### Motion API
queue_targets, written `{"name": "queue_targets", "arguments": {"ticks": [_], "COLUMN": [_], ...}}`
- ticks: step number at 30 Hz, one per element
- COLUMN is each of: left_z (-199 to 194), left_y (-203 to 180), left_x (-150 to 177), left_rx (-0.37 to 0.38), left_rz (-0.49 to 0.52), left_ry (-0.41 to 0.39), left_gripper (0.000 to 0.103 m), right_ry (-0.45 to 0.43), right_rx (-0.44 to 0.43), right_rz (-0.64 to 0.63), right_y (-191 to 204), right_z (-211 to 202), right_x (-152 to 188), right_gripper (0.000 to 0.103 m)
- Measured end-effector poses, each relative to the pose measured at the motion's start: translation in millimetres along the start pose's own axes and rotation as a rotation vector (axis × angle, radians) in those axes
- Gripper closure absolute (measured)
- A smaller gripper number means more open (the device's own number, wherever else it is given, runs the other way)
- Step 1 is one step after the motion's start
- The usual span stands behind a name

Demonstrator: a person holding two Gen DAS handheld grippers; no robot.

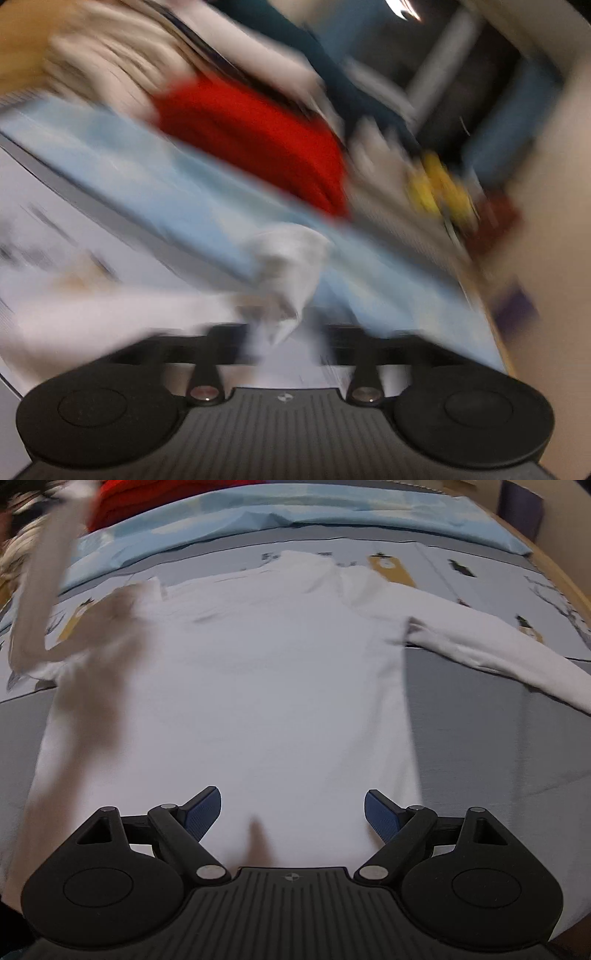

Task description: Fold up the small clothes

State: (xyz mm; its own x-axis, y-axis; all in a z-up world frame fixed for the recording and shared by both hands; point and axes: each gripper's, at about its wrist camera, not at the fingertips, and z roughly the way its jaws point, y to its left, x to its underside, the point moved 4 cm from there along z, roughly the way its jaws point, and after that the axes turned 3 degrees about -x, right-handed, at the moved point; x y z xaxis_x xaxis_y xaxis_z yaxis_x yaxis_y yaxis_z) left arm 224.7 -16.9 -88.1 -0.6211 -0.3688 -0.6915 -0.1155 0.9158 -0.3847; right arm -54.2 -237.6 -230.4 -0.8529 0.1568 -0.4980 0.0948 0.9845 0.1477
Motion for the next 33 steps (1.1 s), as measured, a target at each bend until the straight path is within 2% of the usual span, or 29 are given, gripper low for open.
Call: {"name": "queue_targets", "arguments": {"ticks": [1,3,4,6,9,11,14,17,19,22,25,27,28,29,30,31,32,33], "left_z": [13.8,26.7,29.1,24.7,9.1,-0.5,-0.1,8.2,19.5,19.7,27.6,34.4,38.8,43.4,47.0,50.4,54.3,56.3], "left_y": [-15.7,-25.4,-19.7,7.9,66.0,108.9,158.9,198.0,210.6,221.3,213.3,204.7,203.6,202.3,201.8,202.6,204.6,206.8], "left_x": [28.5,78.6,97.1,110.9,106.2,94.5,67.2,45.4,35.3,34.6,40.3,48.8,53.7,57.3,60.6,63.0,64.8,65.6], "left_rx": [-0.021,-0.056,-0.065,-0.1,-0.201,-0.327,-0.488,-0.545,-0.545,-0.491,-0.428,-0.404,-0.397,-0.396,-0.397,-0.395,-0.38,-0.363], "left_rz": [0.037,0.126,0.169,0.196,0.22,0.284,0.359,0.36,0.334,0.311,0.373,0.43,0.453,0.47,0.481,0.485,0.476,0.456], "left_ry": [0.073,0.135,0.16,0.157,0.094,0.034,-0.004,0.013,0.056,0.098,0.12,0.141,0.154,0.164,0.168,0.179,0.198,0.211], "left_gripper": [0.002,0.002,0.002,0.002,0.001,0.001,0.001,0.001,0.001,0.001,0.001,0.001,0.004,0.007,0.02,0.038,0.049,0.075], "right_ry": [0.002,0.007,0.01,0.007,0.001,-0.009,-0.039,-0.072,-0.081,-0.043,-0.002,0.013,0.023,0.039,0.058,0.082,0.11,0.122], "right_rx": [0.008,0.025,0.028,0.028,0.011,-0.028,-0.146,-0.265,-0.304,-0.332,-0.334,-0.295,-0.268,-0.242,-0.22,-0.204,-0.176,-0.156], "right_rz": [0.011,0.041,0.056,0.087,0.142,0.203,0.321,0.382,0.395,0.433,0.482,0.47,0.461,0.454,0.448,0.431,0.408,0.373], "right_y": [-7.3,-22.8,-30.5,-45.0,-61.5,-66.9,-67.3,-52.6,-36.8,-12.6,8.7,23.1,28.0,32.3,37.0,41.2,46.6,52.6], "right_z": [0.3,1.8,2.4,4.4,13.0,19.6,35.9,57.7,78.0,116.3,149.0,166.8,173.0,179.8,186.5,191.7,195.1,195.3], "right_x": [0.1,0.1,-0.4,-3.3,-14.2,-28.0,-65.2,-114.2,-147.4,-191.7,-222.3,-238.2,-241.6,-242.6,-242.8,-241.7,-240.5,-240.7], "right_gripper": [0.017,0.017,0.017,0.017,0.017,0.017,0.017,0.017,0.017,0.017,0.018,0.02,0.021,0.03,0.054,0.066,0.079,0.084]}}
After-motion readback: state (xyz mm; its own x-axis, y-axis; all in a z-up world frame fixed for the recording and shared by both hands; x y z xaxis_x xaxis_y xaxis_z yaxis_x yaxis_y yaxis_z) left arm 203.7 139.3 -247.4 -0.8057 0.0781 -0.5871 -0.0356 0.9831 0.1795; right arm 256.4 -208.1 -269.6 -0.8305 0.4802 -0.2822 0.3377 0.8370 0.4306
